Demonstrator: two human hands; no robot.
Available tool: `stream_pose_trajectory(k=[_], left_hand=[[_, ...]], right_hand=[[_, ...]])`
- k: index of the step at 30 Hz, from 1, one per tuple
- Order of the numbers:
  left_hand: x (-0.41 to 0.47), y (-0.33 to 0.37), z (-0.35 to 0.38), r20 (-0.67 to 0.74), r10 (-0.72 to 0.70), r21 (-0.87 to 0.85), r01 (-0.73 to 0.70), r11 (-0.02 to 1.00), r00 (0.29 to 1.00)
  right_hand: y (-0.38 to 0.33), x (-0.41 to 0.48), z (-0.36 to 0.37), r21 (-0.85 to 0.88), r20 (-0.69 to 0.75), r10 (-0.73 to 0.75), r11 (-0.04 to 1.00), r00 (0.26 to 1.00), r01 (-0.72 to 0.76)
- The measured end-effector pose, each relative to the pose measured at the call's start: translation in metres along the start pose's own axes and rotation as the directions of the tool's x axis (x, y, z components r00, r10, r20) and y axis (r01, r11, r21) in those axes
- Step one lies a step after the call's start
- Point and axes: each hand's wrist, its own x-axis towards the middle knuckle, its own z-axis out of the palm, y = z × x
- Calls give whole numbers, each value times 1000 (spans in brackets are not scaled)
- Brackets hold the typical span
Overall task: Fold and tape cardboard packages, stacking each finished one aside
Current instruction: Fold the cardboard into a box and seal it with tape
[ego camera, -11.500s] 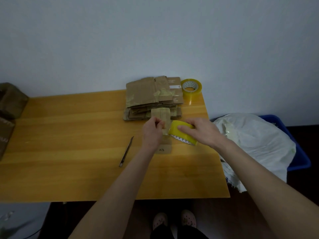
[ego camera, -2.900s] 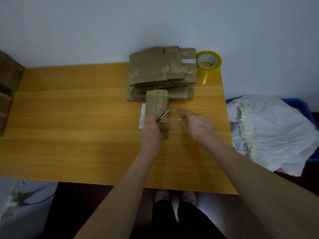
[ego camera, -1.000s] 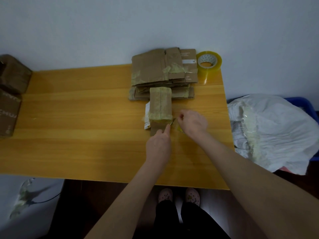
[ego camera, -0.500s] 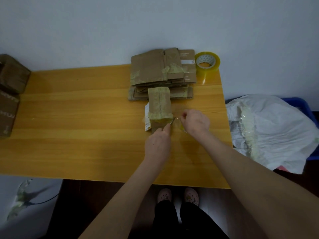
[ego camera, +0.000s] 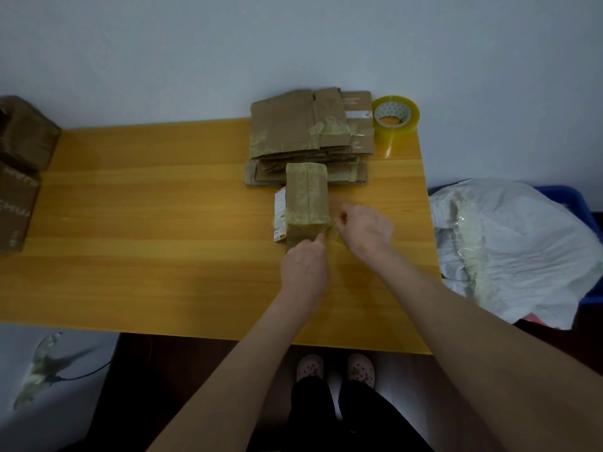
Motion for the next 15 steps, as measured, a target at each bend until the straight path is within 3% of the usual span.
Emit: stream_pose_trajectory(k=[5,15], left_hand=[[1,-8,3,-40,6,-45,-8,999,999],[-1,-16,19,-78,6,-77,-12,997,997]], right_hand=[[9,-1,1,199,24,78,977,997,-81],[19,4,-3,344,-13,87,936,996,-78]])
